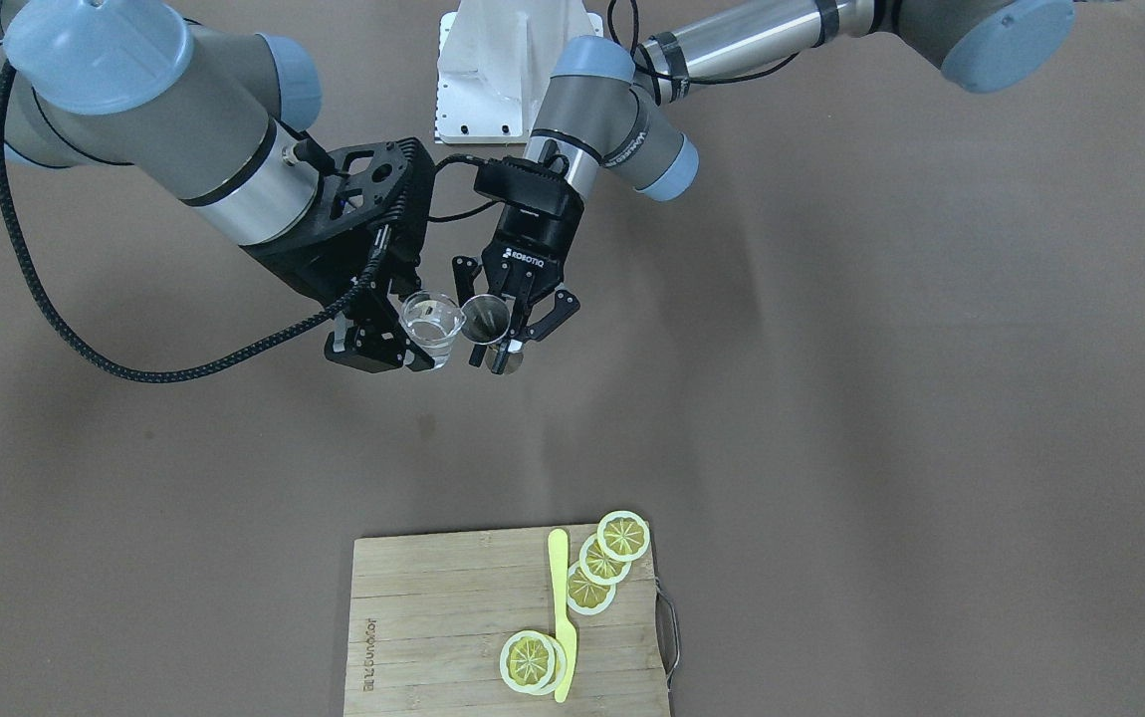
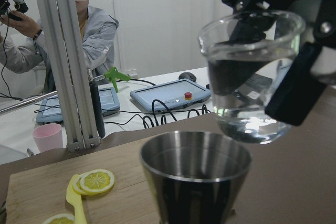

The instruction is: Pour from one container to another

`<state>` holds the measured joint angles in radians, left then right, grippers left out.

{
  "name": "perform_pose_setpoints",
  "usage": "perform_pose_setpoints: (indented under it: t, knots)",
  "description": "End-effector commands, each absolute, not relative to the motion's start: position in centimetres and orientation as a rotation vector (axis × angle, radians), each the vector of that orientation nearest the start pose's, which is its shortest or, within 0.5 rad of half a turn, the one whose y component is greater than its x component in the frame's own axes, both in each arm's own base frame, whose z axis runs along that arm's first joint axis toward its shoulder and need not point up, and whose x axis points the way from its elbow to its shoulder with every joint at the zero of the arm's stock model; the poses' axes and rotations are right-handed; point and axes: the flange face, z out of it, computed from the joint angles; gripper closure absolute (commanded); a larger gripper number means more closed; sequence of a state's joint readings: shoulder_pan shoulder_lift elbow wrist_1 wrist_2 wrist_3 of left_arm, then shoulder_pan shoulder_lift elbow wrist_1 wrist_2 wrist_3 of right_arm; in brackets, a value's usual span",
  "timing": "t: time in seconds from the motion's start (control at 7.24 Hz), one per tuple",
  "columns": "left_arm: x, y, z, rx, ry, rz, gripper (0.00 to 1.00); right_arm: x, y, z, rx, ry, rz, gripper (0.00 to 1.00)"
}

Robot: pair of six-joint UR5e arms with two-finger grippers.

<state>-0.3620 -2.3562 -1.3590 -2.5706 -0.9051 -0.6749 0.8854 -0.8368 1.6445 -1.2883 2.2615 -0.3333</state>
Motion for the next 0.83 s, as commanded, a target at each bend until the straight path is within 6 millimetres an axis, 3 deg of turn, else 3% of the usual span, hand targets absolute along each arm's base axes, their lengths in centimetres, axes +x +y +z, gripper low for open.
perform_pose_setpoints:
  t: [0.0,0.69]
  knots:
    - [59.47,-43.35,15.02,1.289,0.898,-0.103,1.0,-37.06,-56.3,13.64,0.981,-0.85,-1.265,1.0]
    - [59.55,-43.38,14.92,1.289,0.898,-0.103,1.0,-37.23,-56.08,13.81,0.962,-0.821,-1.315,1.0]
